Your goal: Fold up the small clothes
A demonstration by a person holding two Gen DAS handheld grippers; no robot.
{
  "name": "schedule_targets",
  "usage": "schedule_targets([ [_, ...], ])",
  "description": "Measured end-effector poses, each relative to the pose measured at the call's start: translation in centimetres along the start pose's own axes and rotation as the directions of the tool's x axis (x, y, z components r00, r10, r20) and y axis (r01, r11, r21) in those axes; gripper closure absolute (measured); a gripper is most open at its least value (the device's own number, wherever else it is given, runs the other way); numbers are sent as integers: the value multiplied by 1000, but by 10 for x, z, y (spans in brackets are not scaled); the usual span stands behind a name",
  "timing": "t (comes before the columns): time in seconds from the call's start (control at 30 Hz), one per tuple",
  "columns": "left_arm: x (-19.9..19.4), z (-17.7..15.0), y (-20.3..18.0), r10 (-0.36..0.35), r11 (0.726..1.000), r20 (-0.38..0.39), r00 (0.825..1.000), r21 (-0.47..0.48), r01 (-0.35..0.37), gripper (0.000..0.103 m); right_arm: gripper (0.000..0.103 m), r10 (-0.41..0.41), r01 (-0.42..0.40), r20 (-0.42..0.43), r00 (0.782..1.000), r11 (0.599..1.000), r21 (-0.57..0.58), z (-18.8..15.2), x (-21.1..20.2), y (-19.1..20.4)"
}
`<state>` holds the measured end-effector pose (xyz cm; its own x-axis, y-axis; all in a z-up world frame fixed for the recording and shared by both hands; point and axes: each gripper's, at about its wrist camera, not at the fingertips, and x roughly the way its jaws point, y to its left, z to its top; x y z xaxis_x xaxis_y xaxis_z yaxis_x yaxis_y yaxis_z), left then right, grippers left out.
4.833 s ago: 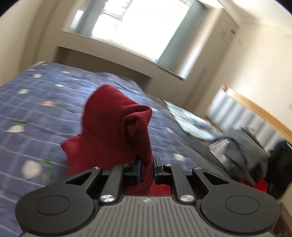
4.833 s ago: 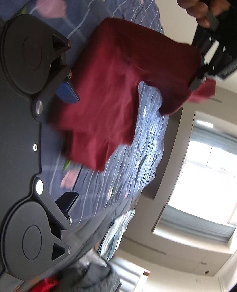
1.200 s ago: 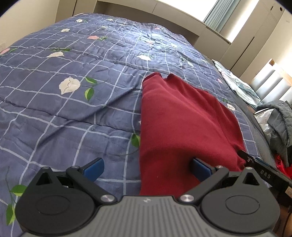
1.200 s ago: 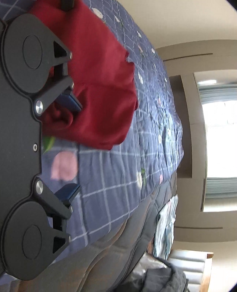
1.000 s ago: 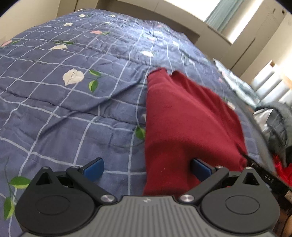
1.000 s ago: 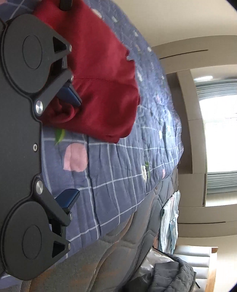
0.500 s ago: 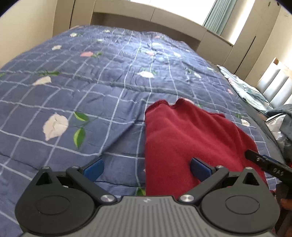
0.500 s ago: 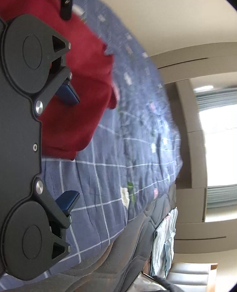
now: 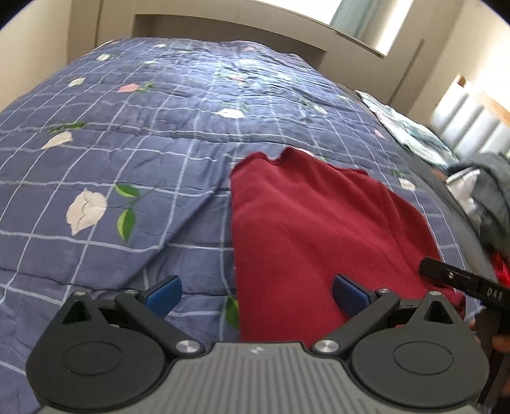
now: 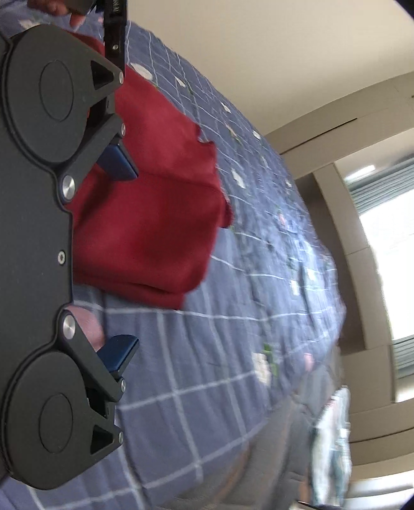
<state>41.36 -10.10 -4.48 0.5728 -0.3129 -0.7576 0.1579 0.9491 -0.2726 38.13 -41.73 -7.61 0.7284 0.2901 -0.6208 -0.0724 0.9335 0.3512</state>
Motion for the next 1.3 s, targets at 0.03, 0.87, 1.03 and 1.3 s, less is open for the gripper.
schedule_targets([
  [0.03,1,0,-1,-1,1000,-3,1000,4,1,1,1,10,-9,-7,1000,1000,12,-1,1,0],
  [0.87,-32,18,-4,-132,991,-40,990,-30,131,74,89,44,-47,67,997,998,42,15,-35,48],
  [1.03,-60,22,6,-105,994,18,994,-3,105,74,89,103,-101,79,992,995,-28,26,-38,89],
  [1.3,-108,28,68,8,999,80,997,-41,-5,74,89,228,-223,61,972,971,-84,27,-7,169],
])
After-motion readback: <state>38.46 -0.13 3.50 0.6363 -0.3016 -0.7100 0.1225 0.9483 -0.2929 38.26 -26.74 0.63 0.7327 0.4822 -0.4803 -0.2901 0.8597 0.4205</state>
